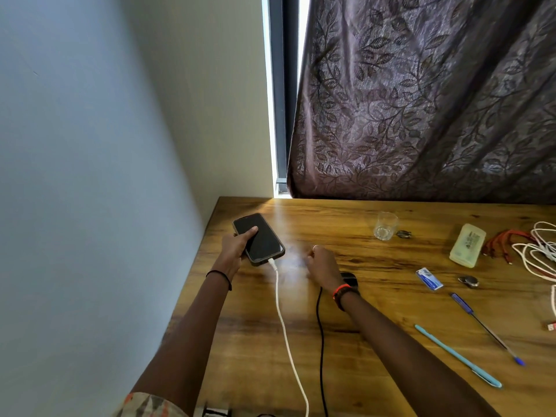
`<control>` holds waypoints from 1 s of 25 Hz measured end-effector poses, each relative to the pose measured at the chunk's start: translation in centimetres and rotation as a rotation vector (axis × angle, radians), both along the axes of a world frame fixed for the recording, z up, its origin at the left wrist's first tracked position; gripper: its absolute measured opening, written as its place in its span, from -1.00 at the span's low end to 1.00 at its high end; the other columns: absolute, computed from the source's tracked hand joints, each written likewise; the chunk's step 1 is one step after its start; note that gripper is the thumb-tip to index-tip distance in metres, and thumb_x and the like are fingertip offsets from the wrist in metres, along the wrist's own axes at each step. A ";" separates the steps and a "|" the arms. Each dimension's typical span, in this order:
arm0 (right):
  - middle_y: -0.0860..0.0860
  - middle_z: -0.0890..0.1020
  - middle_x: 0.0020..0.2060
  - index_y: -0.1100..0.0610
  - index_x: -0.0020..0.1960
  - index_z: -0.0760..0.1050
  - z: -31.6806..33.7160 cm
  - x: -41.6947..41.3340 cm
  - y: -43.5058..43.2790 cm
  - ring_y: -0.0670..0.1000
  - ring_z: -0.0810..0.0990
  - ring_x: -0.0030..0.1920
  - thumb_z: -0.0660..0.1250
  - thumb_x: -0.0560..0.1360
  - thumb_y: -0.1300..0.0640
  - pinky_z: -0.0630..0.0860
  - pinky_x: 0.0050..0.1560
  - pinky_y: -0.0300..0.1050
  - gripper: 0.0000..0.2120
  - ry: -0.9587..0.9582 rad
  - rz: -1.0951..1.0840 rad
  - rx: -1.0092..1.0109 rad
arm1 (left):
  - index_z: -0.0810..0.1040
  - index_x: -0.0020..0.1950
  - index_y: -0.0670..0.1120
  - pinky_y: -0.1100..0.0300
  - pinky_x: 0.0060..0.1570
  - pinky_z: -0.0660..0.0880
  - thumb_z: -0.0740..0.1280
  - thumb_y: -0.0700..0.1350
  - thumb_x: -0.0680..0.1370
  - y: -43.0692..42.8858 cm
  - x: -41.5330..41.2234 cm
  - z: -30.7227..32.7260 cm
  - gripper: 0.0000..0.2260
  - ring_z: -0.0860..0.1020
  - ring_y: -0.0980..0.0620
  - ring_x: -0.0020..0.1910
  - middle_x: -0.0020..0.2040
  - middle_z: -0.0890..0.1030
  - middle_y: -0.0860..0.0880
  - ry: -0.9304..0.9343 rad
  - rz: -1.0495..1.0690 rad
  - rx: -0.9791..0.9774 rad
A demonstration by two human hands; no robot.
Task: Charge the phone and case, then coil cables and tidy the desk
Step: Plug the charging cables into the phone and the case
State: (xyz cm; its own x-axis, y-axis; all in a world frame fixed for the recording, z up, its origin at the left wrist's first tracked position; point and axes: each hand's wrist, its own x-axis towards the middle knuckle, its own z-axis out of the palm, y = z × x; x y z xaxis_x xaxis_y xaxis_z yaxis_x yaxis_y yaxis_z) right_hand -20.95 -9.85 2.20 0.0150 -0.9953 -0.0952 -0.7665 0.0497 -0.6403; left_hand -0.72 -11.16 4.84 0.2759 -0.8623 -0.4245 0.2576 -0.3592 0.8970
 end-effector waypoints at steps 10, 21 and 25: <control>0.24 0.46 0.14 0.26 0.16 0.42 -3.0 0.2 -1.8 0.23 0.44 0.16 0.12 0.51 0.46 0.46 0.03 -0.01 -0.72 0.411 0.160 -0.112 | 0.56 -0.11 -0.14 0.24 -0.31 0.53 0.46 -0.11 0.43 3.0 -0.7 -5.4 -0.85 0.62 -0.03 -0.20 -0.11 0.65 -0.15 -0.305 -0.322 0.029; 0.21 0.51 0.02 0.27 0.10 0.42 -3.6 0.4 -3.0 0.21 0.50 0.02 0.23 0.46 0.36 0.38 -0.16 -0.07 -0.78 0.156 -0.005 -0.069 | 0.48 0.17 -0.13 0.25 -0.20 0.53 0.48 0.03 0.39 3.7 -1.1 -6.9 -0.56 0.58 0.03 -0.05 0.04 0.58 -0.07 -0.521 -0.453 0.030; 0.17 0.54 -0.06 0.19 -0.05 0.43 -2.6 0.1 -3.0 0.14 0.55 -0.09 0.27 0.43 0.31 0.53 -0.20 -0.04 -0.89 -0.116 -0.168 -0.047 | 0.54 -0.08 -0.15 0.32 -0.42 0.36 0.48 0.15 0.35 4.0 -0.7 -6.6 -0.60 0.52 0.12 -0.31 -0.22 0.58 -0.01 -0.877 -0.455 0.004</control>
